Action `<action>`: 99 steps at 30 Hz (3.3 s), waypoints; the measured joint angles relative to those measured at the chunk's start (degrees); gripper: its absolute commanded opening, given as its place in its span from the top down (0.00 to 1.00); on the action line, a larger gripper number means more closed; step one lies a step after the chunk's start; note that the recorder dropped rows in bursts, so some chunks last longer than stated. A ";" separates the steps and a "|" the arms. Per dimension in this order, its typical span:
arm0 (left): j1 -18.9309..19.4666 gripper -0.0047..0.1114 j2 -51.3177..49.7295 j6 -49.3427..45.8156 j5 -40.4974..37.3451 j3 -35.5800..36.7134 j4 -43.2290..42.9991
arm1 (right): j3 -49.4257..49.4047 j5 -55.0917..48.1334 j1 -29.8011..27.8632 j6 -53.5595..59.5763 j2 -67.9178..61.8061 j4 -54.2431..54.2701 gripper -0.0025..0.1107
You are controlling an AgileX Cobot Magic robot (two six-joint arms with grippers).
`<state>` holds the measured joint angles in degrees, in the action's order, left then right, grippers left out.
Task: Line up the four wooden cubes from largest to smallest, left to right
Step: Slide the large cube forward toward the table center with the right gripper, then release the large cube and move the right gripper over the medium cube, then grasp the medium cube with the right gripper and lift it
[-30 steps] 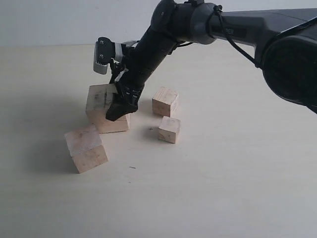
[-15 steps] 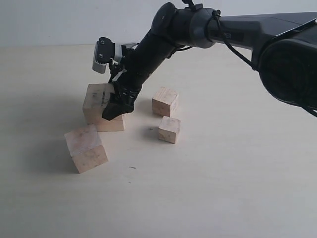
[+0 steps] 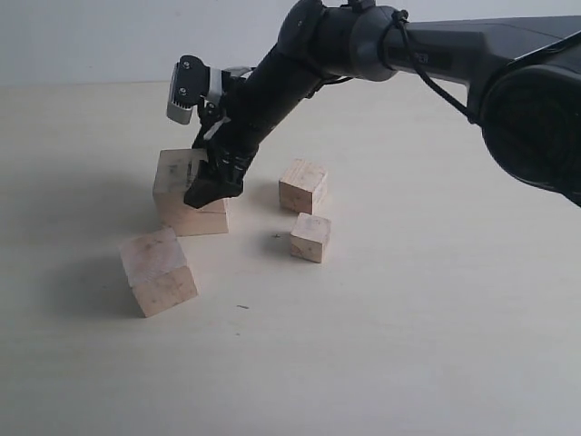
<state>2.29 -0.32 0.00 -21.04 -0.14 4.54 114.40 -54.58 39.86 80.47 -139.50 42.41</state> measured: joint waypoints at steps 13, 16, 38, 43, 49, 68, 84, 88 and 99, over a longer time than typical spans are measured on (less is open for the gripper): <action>0.00 0.96 0.00 0.00 0.00 0.00 0.00 | 0.00 -1.75 0.00 -3.82 1.95 0.00 0.06; 0.00 0.96 0.00 0.00 0.00 0.00 0.00 | -0.16 -2.87 0.00 -6.08 4.35 0.00 0.06; 0.00 0.96 0.00 -0.37 0.00 0.00 0.00 | -0.16 -15.24 3.08 -47.02 12.95 1.23 0.92; 0.00 0.96 0.00 -0.37 0.00 0.00 0.00 | -0.16 -15.24 9.01 -61.05 12.95 -5.61 0.83; 0.00 0.96 0.00 -0.37 0.00 0.00 0.00 | -0.16 -14.13 17.23 -86.03 12.95 -34.18 0.61; 0.00 0.96 0.00 -0.37 0.00 0.00 0.00 | -0.16 -12.00 19.28 -94.87 4.35 -28.65 0.08; 0.00 0.96 0.00 0.00 0.00 0.00 0.00 | -0.16 -7.90 19.57 -93.94 4.35 -31.91 0.16; 0.00 0.96 0.00 -0.37 0.00 0.00 0.00 | -0.16 -7.36 21.26 -93.94 4.35 -33.82 0.17; 0.00 0.96 0.00 0.00 0.00 0.00 0.00 | -0.16 -8.75 22.71 -97.85 2.28 -39.21 0.19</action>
<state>2.29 -0.32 0.00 -21.04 -0.14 4.54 114.24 -63.33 62.58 -17.39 -137.22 3.20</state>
